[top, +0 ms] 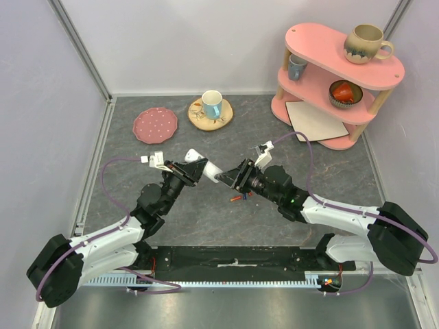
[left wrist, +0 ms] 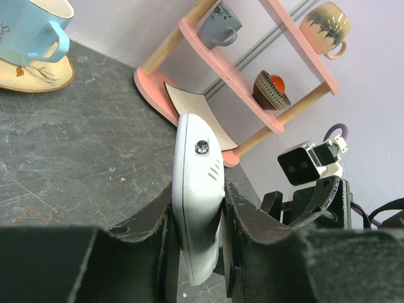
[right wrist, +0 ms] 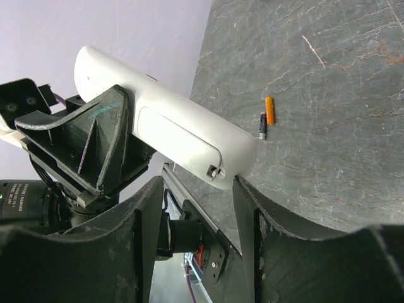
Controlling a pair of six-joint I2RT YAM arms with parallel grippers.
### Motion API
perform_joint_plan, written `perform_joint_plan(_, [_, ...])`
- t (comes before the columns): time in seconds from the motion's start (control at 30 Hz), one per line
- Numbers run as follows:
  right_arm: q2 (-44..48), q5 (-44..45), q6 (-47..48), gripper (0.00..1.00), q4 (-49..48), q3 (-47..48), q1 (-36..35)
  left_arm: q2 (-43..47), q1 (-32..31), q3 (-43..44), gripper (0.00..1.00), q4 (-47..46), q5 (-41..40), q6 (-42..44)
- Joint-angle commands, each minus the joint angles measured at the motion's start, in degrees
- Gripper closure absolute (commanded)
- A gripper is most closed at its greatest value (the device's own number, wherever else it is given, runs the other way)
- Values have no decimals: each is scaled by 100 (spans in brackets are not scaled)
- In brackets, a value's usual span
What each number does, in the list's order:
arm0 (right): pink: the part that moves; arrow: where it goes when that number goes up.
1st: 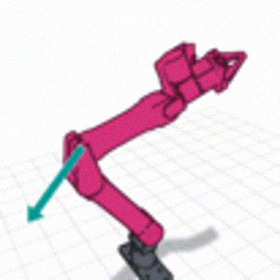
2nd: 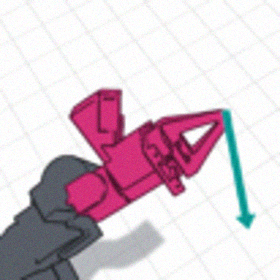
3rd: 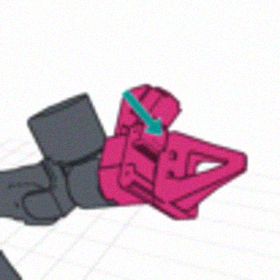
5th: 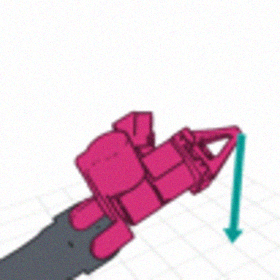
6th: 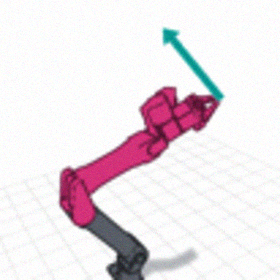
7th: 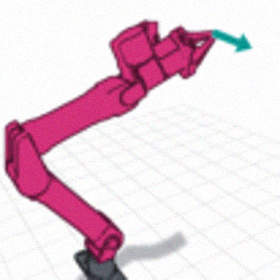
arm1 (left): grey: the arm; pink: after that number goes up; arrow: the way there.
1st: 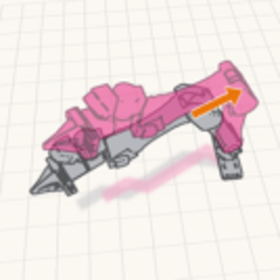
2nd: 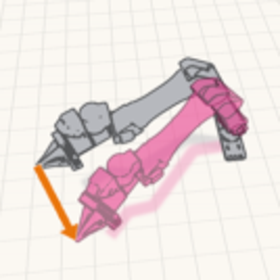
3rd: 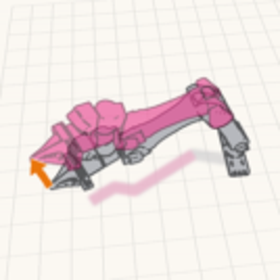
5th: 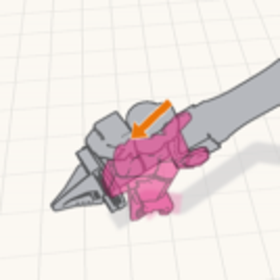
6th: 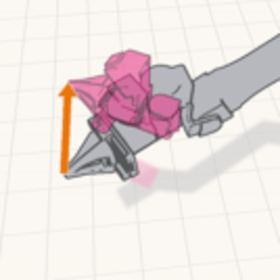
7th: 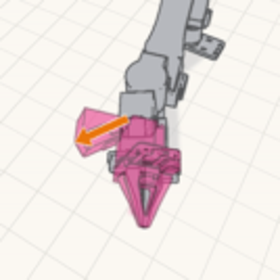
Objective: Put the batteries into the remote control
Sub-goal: Remove the battery cover from the remote control.
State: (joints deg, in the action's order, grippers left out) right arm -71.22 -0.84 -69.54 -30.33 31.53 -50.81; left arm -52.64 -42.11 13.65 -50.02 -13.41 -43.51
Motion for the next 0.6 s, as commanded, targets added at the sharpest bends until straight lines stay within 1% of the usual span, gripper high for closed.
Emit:
perform_joint_plan(0.0, [126,102,-60,44,-378,11,62,17,-26,-20,98,-395,111,-26])
perform_joint_plan(0.37, [135,102,-42,42,-413,38,71,-27,-26,6,98,-157,-21,44])
perform_joint_plan(0.4, [143,93,-34,41,-413,38,71,-35,-26,6,98,-140,-65,44])
perform_joint_plan(0.47, [152,93,-25,35,-387,55,71,-44,-26,15,98,-113,-83,44])
perform_joint_plan(0.53, [144,93,-25,31,-369,55,71,-62,-26,15,98,-131,-83,44])
perform_joint_plan(0.57, [144,102,-33,31,-369,46,71,-62,-26,15,98,-131,-83,44])
